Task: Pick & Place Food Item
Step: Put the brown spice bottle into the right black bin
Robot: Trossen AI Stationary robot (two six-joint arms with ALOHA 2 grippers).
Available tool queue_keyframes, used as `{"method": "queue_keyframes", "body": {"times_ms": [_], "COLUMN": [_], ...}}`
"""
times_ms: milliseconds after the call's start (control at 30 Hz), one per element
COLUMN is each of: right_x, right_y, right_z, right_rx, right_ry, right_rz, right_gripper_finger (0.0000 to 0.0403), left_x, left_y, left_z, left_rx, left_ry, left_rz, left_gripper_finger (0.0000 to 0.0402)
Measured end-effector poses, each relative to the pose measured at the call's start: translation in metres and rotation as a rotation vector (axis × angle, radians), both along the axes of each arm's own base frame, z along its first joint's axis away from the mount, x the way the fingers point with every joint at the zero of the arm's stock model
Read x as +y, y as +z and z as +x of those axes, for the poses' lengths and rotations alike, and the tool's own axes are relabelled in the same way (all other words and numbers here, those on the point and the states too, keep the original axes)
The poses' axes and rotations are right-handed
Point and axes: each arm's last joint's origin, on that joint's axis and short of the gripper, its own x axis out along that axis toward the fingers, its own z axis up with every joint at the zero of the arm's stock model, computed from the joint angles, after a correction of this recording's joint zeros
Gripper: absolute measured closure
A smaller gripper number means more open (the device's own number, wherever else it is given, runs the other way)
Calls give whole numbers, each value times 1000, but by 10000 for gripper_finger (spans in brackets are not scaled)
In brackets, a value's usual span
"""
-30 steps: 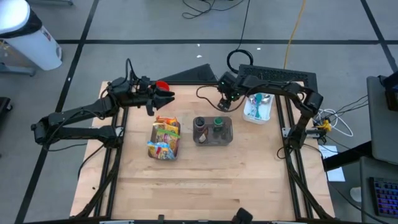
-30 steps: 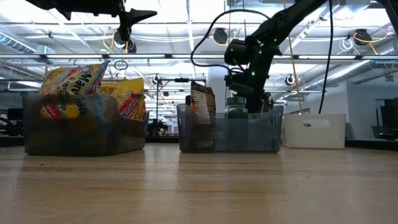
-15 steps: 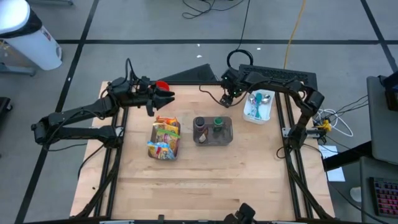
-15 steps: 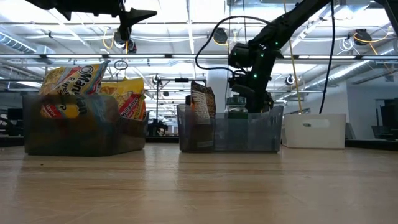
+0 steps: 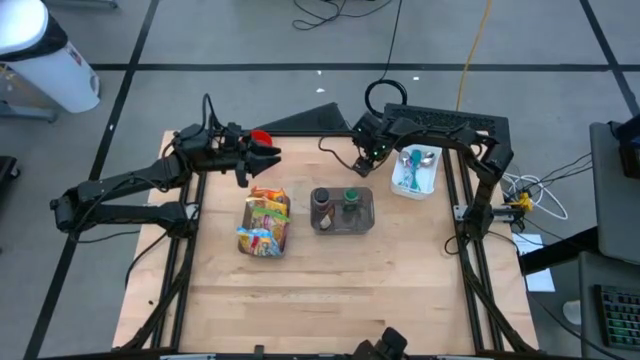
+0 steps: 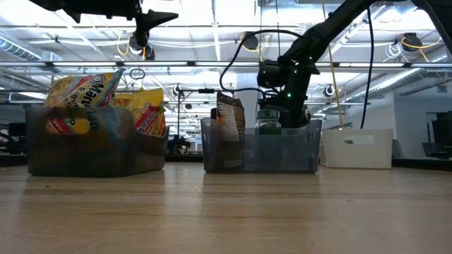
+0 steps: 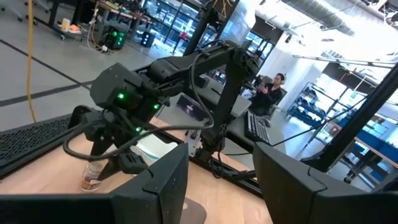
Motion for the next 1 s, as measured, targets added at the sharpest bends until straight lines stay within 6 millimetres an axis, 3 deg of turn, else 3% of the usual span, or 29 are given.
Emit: {"method": "queue_keyframes", "body": {"times_ms": [567,1000], "right_x": [3,2], "right_y": [-6,-12], "right_z": [-6,-4], "right_rx": [51,-14], "right_ry": [-35,-92], "right_rz": [12,2], "right_gripper_finger": [154,201], "left_x": [0,0], "left_y": [0,0], "left_z": [0,0], "left_rx": [0,-2], "left_ry": [0,-1], "left_rz": [-3,-22], "left_gripper_finger": [215,215]}}
